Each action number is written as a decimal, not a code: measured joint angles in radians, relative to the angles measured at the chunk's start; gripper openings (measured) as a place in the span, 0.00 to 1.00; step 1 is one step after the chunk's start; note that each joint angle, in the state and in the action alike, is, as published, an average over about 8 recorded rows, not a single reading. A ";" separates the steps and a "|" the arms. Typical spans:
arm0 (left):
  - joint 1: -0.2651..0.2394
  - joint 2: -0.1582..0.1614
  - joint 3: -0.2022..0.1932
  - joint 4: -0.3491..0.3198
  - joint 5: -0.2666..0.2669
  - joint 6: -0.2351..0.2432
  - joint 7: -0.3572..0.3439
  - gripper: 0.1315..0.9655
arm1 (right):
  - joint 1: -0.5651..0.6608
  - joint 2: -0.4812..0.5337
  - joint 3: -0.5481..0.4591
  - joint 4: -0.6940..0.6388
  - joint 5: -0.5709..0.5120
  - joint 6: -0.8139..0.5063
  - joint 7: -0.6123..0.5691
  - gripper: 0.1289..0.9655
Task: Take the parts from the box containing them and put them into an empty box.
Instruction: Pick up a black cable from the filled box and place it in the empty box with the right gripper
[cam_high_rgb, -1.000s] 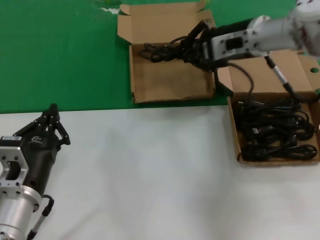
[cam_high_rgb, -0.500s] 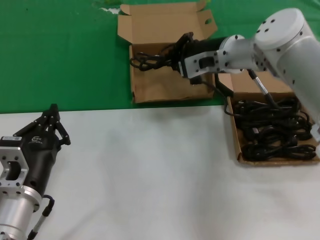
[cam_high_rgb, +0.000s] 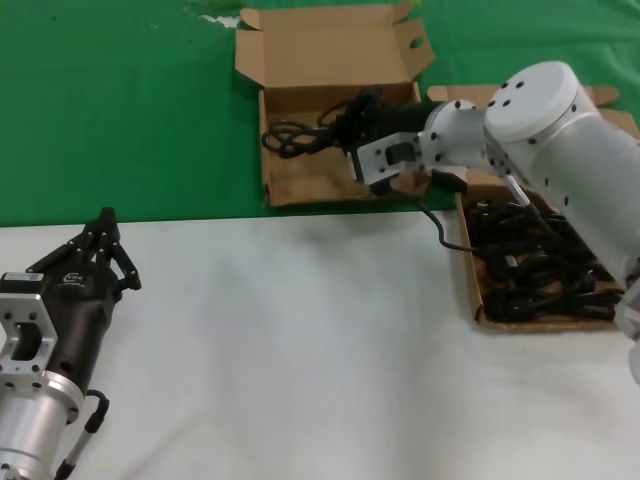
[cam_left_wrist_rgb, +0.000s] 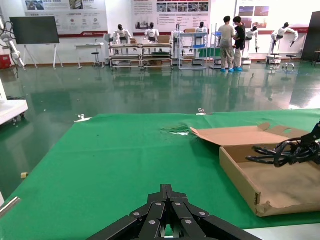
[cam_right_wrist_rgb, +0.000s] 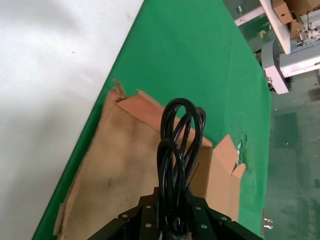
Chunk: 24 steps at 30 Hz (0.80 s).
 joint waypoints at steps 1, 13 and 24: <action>0.000 0.000 0.000 0.000 0.000 0.000 0.000 0.01 | -0.003 0.000 -0.016 0.002 0.018 0.006 -0.005 0.11; 0.000 0.000 0.000 0.000 0.000 0.000 0.000 0.01 | -0.025 0.000 -0.095 0.016 0.115 0.039 -0.044 0.16; 0.000 0.000 0.000 0.000 0.000 0.000 0.000 0.01 | -0.032 0.000 -0.100 0.022 0.148 0.057 -0.073 0.33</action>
